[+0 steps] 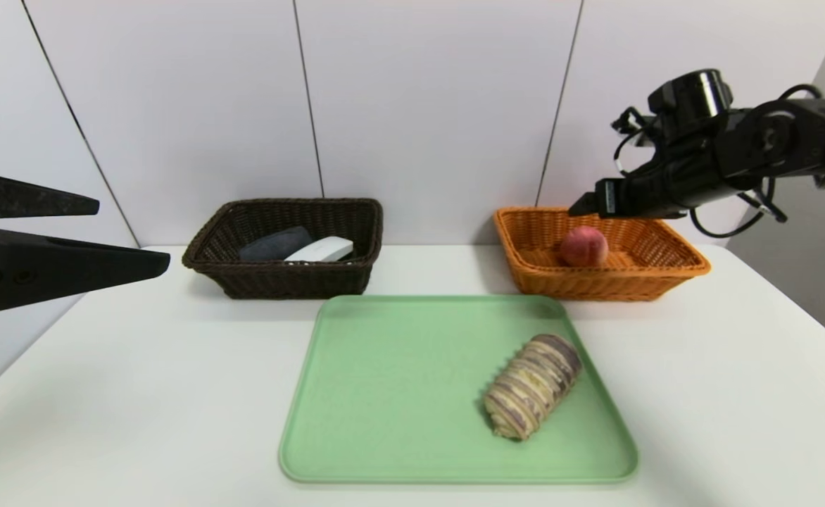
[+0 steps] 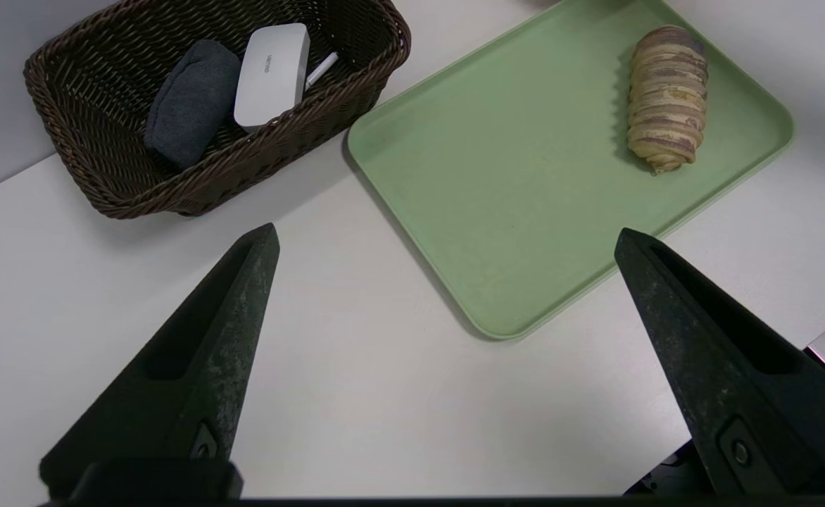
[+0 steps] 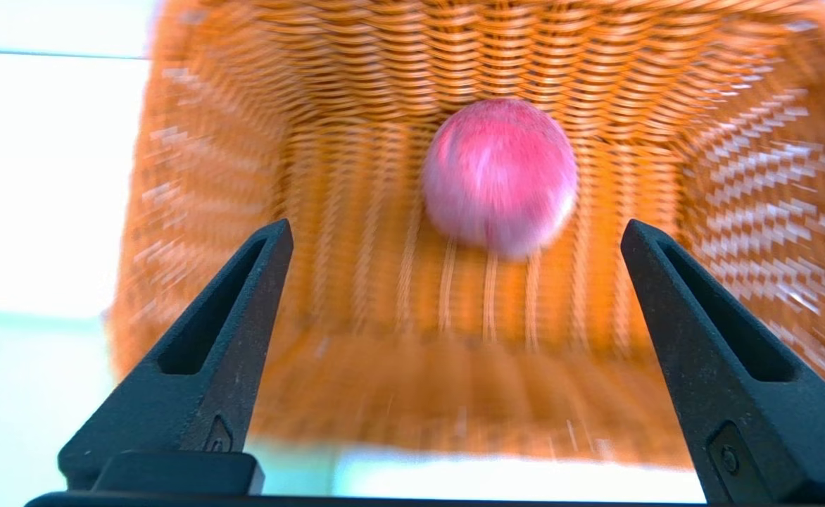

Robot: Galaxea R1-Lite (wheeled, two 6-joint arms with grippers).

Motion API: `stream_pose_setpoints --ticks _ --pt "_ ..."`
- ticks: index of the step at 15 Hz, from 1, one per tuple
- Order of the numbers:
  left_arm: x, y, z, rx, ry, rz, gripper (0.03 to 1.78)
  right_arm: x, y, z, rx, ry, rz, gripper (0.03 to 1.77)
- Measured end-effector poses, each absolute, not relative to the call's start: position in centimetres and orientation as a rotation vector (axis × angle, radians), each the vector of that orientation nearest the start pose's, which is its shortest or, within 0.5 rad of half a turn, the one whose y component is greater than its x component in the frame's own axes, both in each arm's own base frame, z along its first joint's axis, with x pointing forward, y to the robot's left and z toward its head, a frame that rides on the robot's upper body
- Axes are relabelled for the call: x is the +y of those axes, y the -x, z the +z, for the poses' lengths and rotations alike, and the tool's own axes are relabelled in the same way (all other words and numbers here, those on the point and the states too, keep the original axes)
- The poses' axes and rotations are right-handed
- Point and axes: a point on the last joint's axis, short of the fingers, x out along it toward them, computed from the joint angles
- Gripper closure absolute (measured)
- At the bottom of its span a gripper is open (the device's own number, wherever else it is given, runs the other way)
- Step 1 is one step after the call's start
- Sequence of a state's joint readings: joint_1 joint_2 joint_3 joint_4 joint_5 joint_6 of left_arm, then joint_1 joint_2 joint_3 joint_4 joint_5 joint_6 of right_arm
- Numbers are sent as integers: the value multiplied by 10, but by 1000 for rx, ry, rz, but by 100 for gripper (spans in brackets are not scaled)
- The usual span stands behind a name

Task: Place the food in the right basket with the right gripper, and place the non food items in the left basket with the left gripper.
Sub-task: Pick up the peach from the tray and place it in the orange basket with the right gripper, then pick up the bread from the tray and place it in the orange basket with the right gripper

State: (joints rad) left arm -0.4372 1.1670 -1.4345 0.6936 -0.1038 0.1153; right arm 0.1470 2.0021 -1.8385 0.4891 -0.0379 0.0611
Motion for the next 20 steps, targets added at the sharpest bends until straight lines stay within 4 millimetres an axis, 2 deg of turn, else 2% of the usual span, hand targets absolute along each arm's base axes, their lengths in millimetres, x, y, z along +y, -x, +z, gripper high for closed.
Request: stream_pose_setpoints --ticks 5,8,11,14,17,20 --pt "-54 -110 353 389 -182 -559 12 72 -314 315 639 22 183 14" --pt "-53 -108 353 390 -181 -560 12 85 -266 333 637 37 275 13" --pt "-53 -107 353 389 -180 -560 12 96 -231 331 656 63 354 11" --pt "-52 -106 351 392 -179 -566 12 102 -209 321 696 81 406 11" --pt "-53 -106 350 395 -180 -568 12 108 -197 308 742 100 439 11" --pt "-53 -107 349 399 -180 -567 12 111 -197 297 786 118 447 11"
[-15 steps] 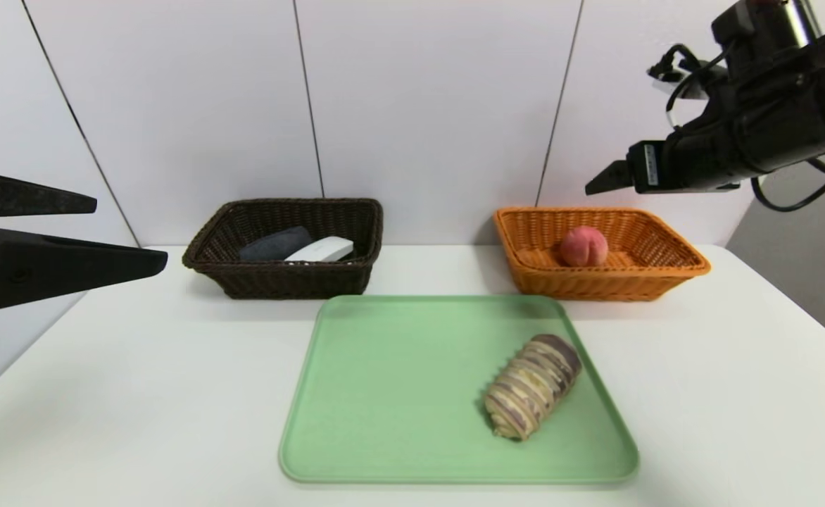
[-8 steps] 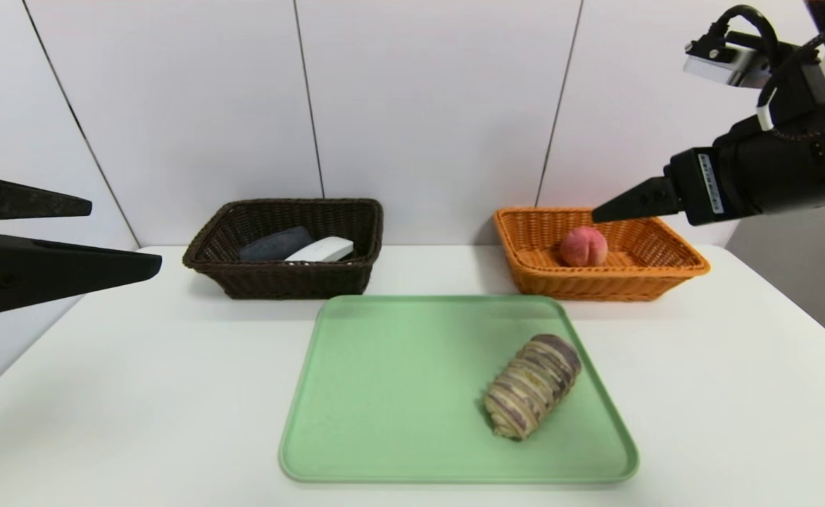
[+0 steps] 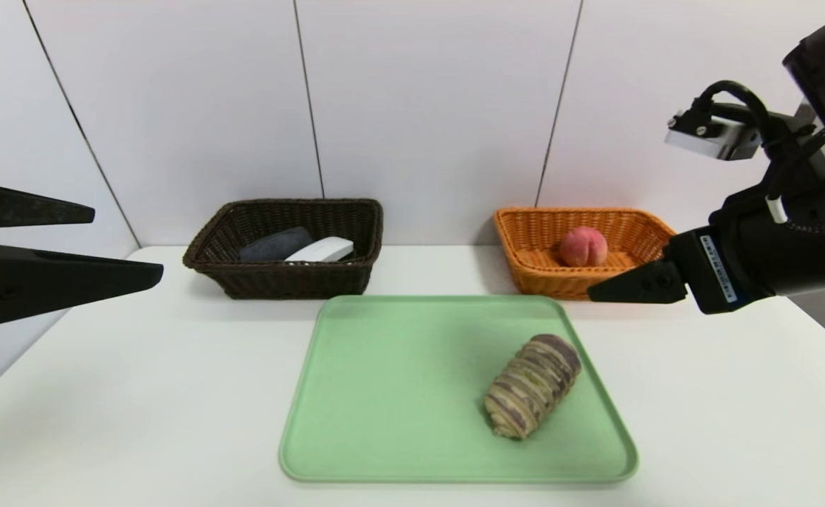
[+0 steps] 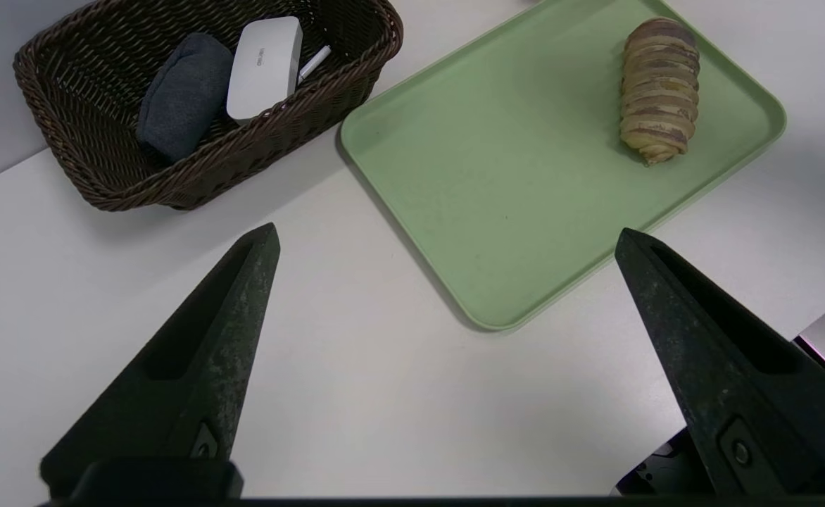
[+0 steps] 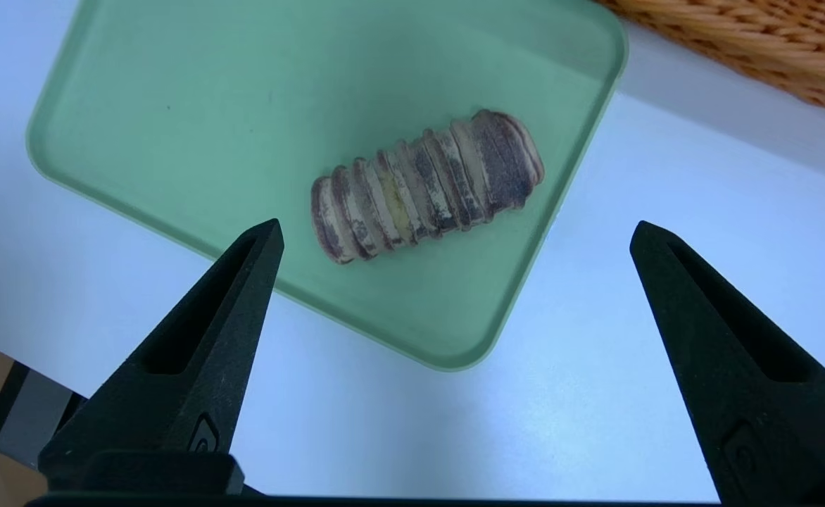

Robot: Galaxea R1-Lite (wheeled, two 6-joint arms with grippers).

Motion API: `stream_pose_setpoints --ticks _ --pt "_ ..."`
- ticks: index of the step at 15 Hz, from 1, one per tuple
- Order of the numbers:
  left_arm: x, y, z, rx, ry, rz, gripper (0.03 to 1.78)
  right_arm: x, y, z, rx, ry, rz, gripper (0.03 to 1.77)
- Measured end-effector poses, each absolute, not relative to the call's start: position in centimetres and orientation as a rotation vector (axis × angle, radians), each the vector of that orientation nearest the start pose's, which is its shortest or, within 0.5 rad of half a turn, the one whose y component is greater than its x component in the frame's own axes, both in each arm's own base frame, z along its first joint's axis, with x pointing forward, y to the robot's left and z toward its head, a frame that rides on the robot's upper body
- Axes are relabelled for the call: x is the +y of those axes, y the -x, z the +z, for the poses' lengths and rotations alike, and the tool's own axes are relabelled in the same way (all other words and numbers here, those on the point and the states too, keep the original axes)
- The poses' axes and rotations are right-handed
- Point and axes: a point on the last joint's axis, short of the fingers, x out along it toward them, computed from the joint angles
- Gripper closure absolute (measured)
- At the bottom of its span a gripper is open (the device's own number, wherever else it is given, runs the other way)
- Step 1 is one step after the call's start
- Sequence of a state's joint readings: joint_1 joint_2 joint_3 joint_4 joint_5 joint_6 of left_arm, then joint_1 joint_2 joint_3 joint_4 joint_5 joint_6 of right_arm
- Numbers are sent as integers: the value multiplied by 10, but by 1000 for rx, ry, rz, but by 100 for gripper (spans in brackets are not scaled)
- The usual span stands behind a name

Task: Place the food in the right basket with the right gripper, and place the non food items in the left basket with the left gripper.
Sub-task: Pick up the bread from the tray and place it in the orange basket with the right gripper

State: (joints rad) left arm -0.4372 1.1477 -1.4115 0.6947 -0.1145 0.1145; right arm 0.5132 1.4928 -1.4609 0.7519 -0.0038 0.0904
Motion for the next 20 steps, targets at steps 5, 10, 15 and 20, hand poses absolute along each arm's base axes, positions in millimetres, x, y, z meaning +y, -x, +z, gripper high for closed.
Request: stream_pose_setpoints --ticks 5,10,15,20 --pt "-52 -105 347 405 -181 -567 12 121 -215 268 897 151 434 11" --pt "-51 -104 344 413 -180 -567 12 132 -234 246 976 174 422 11" --pt "-51 -104 344 412 -180 -567 12 140 -247 234 1007 229 445 11" --pt "-51 -103 344 416 -178 -565 12 143 -253 221 983 510 664 11"
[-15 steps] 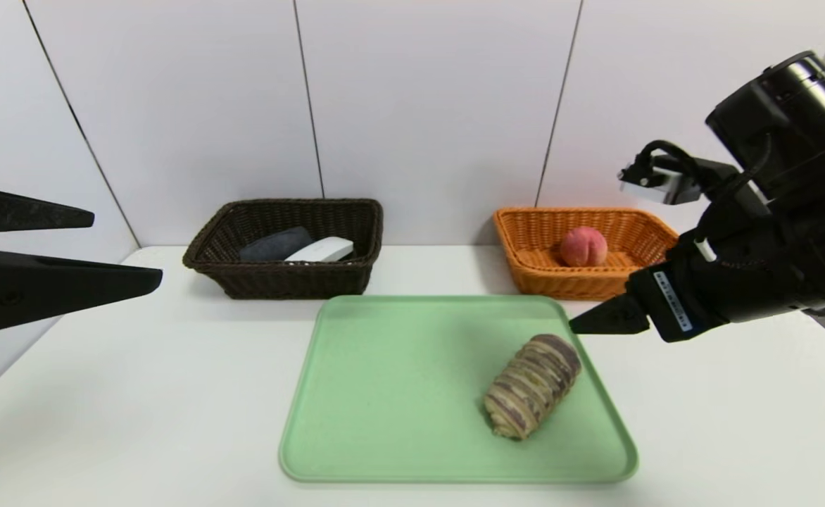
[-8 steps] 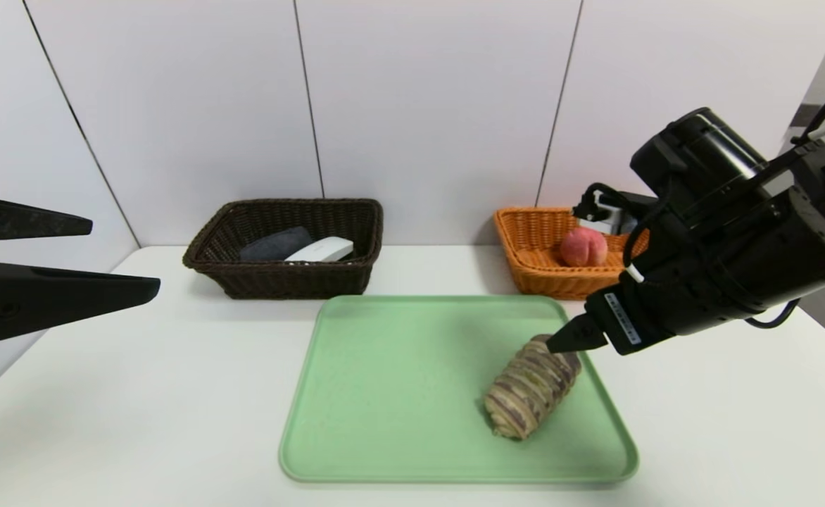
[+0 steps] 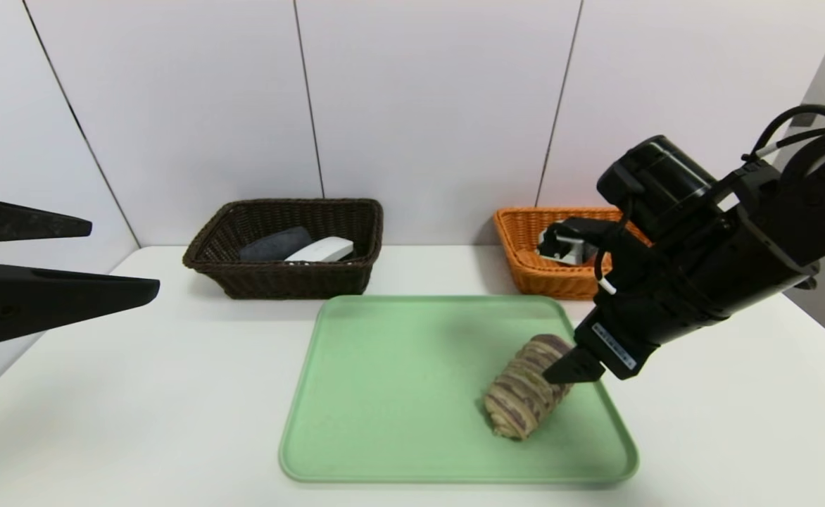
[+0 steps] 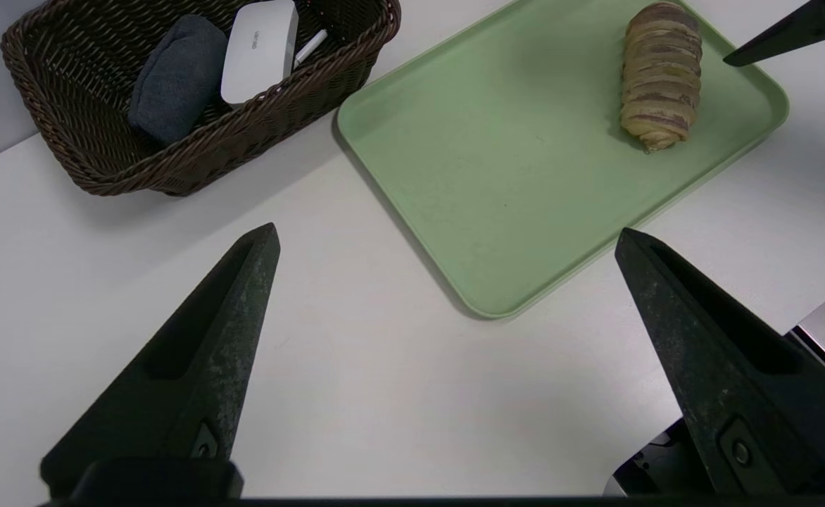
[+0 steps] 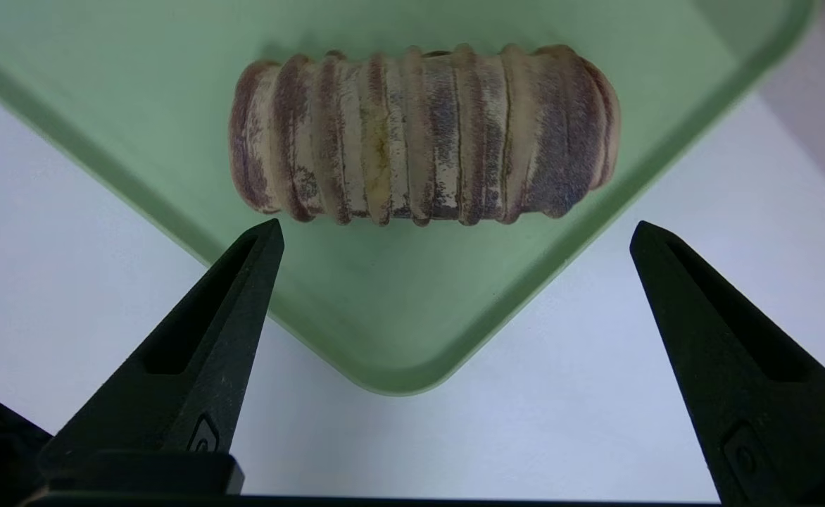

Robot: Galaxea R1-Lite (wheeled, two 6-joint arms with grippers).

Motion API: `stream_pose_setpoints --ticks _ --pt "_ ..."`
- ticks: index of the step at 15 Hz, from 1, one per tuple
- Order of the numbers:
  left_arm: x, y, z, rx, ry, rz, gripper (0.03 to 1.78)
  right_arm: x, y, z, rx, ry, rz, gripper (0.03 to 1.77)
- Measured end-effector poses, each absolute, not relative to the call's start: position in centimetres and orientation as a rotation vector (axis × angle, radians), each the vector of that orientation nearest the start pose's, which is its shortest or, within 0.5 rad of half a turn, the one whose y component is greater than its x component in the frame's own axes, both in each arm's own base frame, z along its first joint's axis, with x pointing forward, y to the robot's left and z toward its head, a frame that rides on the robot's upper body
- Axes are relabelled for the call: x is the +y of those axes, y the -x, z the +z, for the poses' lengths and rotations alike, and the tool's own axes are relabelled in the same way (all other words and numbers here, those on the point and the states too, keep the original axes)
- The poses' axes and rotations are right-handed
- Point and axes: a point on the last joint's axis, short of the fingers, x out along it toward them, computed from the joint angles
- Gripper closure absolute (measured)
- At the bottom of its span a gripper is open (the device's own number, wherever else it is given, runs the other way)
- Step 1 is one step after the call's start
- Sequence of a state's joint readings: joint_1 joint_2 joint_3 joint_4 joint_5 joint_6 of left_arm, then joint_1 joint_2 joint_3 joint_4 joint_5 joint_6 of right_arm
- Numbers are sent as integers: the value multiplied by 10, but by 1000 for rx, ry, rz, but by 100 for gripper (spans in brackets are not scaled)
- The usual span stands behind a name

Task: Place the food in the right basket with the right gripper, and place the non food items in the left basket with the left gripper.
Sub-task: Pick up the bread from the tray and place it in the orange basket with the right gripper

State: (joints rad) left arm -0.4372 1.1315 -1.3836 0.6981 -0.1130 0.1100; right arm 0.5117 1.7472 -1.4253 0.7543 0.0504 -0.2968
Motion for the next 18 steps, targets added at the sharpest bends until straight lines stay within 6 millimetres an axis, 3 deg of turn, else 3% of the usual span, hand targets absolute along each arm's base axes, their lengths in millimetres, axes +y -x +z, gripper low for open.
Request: stream_pose_setpoints --ticks 6,14,18 --pt "-50 -103 344 418 -176 -561 12 147 -269 202 911 820 927 11" --pt "-50 -104 339 433 -176 -548 12 144 -297 191 734 1067 1177 10" --pt "-49 -105 338 440 -177 -542 12 141 -301 199 765 1138 1263 10"
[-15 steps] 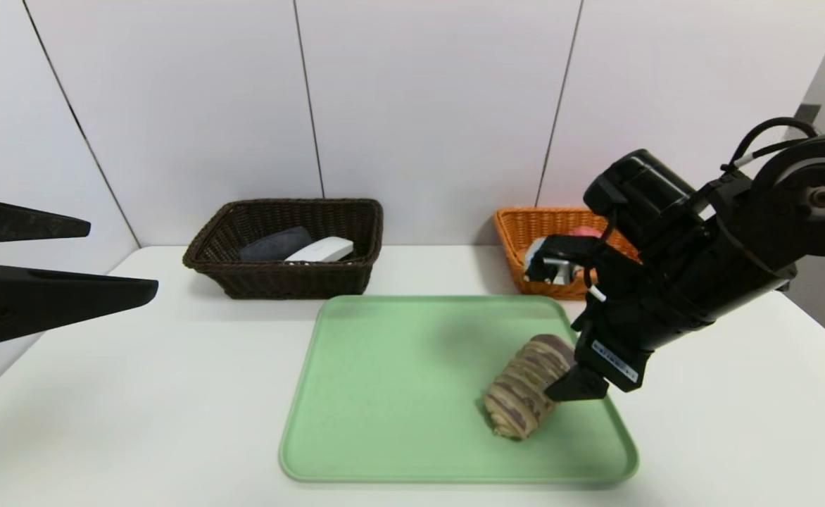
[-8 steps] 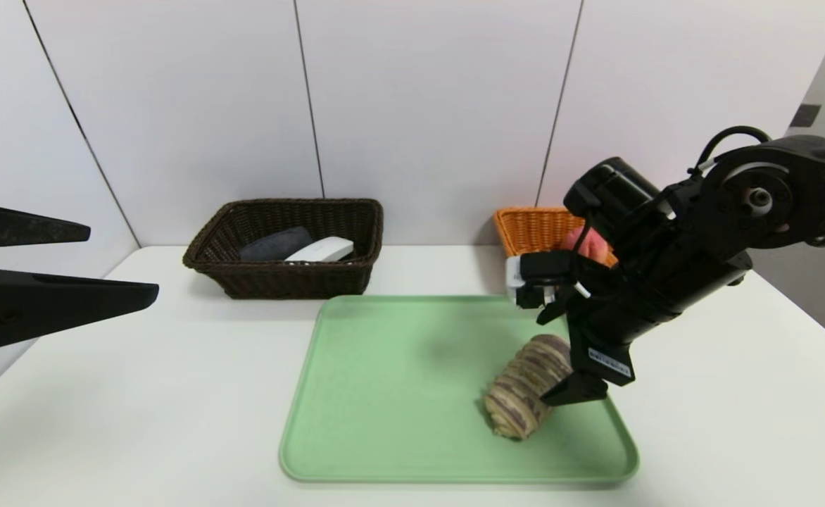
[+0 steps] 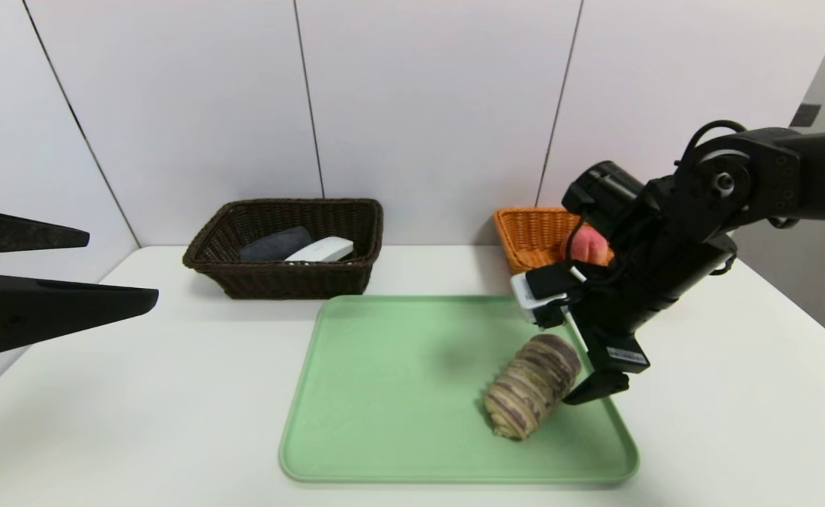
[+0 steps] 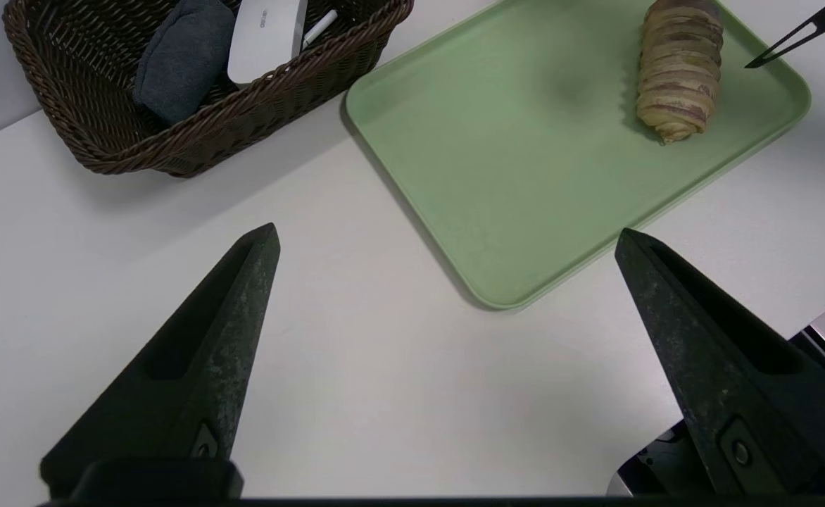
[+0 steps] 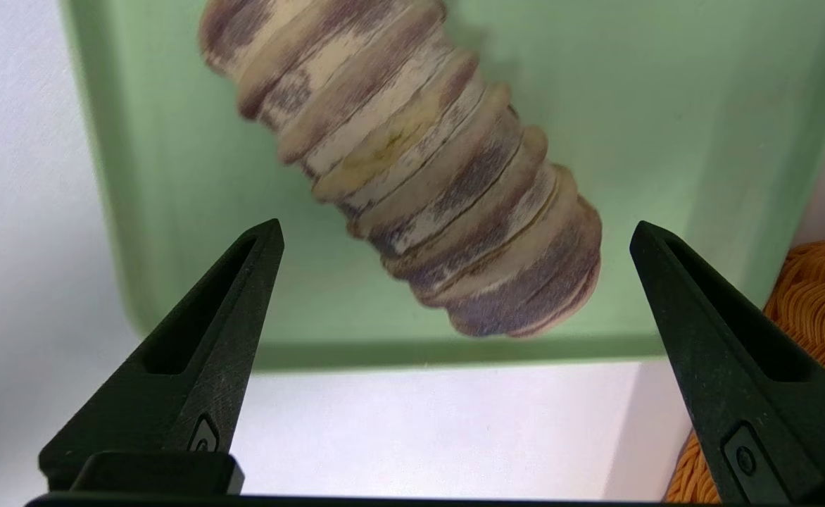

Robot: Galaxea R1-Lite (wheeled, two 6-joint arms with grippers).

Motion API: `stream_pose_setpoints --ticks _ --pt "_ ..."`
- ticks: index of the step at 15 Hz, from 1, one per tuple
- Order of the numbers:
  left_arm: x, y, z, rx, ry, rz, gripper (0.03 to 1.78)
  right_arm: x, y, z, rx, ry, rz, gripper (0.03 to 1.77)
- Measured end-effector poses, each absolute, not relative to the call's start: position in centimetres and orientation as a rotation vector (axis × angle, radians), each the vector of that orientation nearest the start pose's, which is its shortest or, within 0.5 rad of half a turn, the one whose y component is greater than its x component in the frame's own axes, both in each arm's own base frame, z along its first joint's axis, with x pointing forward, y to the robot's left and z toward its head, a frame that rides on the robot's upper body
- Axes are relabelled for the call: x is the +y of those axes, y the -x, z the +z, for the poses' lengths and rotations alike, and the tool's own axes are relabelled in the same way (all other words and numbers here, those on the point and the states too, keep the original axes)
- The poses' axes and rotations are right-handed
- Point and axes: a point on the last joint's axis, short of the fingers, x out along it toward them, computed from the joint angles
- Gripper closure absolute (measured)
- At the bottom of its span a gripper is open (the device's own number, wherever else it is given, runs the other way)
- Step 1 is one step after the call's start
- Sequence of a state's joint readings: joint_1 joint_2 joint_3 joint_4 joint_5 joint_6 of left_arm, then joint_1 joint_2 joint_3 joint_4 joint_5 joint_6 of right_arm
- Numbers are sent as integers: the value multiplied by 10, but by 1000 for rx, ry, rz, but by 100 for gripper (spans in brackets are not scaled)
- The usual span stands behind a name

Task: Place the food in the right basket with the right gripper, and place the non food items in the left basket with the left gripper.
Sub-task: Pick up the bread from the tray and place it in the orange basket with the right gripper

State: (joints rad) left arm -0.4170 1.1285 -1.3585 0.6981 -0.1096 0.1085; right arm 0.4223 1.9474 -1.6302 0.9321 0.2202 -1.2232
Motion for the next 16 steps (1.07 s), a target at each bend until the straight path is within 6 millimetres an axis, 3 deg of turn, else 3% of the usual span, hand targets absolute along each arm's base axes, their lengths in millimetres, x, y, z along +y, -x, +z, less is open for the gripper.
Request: stream_pose_setpoints --ticks 4,16 --pt "-49 -106 335 448 -177 -540 12 143 -306 204 787 1148 1331 10" --pt "-48 -104 336 442 -173 -533 12 162 -319 181 814 1209 1414 10"
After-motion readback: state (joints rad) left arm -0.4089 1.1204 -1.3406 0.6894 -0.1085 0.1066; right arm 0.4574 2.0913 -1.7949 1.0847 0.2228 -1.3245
